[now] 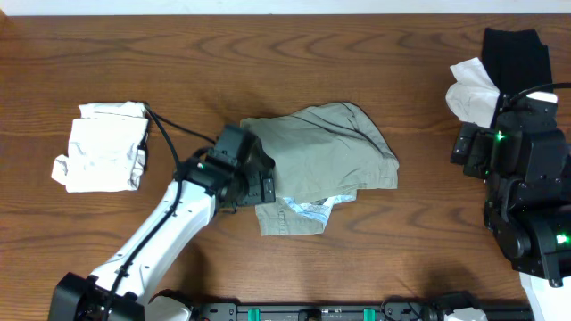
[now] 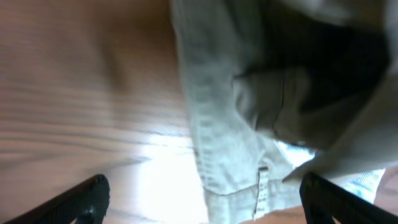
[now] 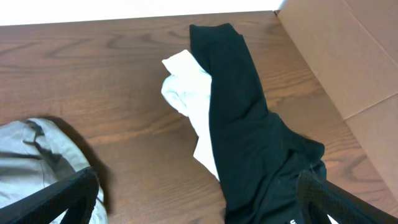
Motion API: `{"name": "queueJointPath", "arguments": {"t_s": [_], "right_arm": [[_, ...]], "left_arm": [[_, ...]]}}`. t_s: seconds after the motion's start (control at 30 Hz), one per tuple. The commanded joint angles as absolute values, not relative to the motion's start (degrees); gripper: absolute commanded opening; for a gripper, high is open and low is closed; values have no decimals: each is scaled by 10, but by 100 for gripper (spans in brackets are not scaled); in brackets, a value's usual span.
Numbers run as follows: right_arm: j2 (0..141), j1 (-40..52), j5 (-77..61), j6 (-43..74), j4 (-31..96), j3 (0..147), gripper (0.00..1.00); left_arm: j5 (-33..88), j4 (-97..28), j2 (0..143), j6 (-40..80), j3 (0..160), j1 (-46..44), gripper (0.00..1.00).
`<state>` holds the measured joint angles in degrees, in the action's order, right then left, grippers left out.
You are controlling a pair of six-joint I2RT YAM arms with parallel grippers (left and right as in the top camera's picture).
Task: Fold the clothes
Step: 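Grasp the near edge of the khaki trousers with the left gripper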
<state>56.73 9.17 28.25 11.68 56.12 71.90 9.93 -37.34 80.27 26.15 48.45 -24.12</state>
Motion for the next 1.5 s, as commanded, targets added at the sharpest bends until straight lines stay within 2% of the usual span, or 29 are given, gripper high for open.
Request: {"name": "queueJointPath", "arguments": {"t_s": [0.0,0.53,0.8,0.93,1.0,1.07,1.17,1.2,1.23,1.47], "right_arm": [[566,88,284,106,562,727,99],[566,88,284,106,562,727,99],[566,88,284,106,562,727,99],[566,88,284,106,562,727,99],[566,88,284,106,562,727,99],[566,88,284,106,562,727,99],[566,88,284,106,562,727,99],[566,88,284,106,562,727,99],[566,88,284,106,562,727,99],[566,88,284,106,562,727,99]], "left_arm": [[165,-343,803,294,439,-242,98],[187,-217,806,251,357,-266,100],[186,-197,826,256,348,-277,100],[186,-186,844,258,348,-277,96],[187,-183,857,258,348,-277,86],[187,-183,866,261,348,-277,68],[189,-188,870,267,348,-277,28],[189,-190,869,269,348,-277,10],[189,-192,869,271,348,-277,6],[164,-250,832,255,364,-272,6]]}}
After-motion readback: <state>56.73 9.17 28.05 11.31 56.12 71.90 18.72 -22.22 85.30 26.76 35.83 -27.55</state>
